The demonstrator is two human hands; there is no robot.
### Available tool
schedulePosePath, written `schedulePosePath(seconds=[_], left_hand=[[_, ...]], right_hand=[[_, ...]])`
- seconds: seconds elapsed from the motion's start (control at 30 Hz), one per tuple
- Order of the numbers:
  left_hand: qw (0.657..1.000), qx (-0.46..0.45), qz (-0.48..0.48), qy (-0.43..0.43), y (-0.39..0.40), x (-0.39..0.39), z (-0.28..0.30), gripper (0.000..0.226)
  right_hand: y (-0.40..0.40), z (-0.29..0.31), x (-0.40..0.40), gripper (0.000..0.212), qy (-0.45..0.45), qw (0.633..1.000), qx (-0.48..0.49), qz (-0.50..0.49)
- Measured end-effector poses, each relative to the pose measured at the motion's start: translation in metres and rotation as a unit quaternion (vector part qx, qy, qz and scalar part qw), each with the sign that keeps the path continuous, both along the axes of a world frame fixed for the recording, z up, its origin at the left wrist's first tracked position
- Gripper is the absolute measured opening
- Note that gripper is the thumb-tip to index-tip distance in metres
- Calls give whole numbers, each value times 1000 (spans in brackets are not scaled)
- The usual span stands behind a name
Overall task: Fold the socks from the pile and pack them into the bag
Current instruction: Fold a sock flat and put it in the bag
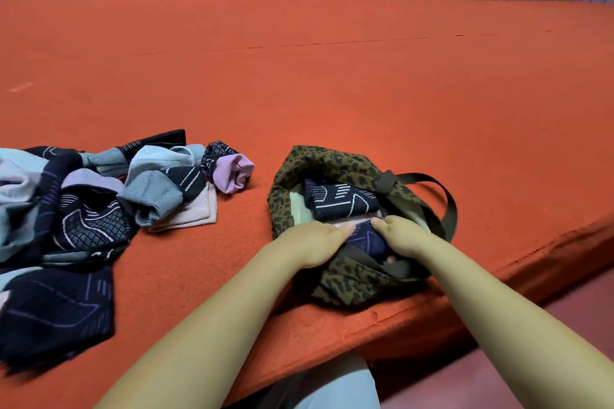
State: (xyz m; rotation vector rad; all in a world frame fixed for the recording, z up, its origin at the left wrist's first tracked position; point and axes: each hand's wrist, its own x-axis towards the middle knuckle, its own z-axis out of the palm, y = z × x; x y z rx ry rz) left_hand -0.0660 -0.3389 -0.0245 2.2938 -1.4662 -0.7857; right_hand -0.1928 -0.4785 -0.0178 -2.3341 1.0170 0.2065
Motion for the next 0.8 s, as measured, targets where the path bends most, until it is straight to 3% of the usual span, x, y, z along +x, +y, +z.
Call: schedulePosePath(seconds=[0.07, 0.17, 0.23, 0.3, 0.47, 0.6, 0.8], left_hand=[[999, 8, 26, -24, -4, 1, -3, 84], [997, 28, 29, -64, -8, -3, -4, 75], [999, 10, 23, -44, -2, -4, -2, 82], [998, -48, 28, -20, 10, -3, 5, 78], [979, -185, 73, 33, 51, 3, 19, 55], [965, -213, 128, 85, 99, 22, 16, 50], [958, -176, 215, 75, 182, 58, 8, 16]], right_hand=[[8, 2, 1, 37, 32, 998, -46, 8], [8, 6, -2, 47, 60, 997, -50, -10], [0, 7, -5, 53, 62, 997, -46, -29], [-6, 12, -10, 58, 24, 995, -58, -73], [13, 36, -6, 35, -112, 983, -106, -98], [73, 50, 22, 25, -226, 973, -35, -40], [154, 34, 90, 23, -257, 957, 124, 46]])
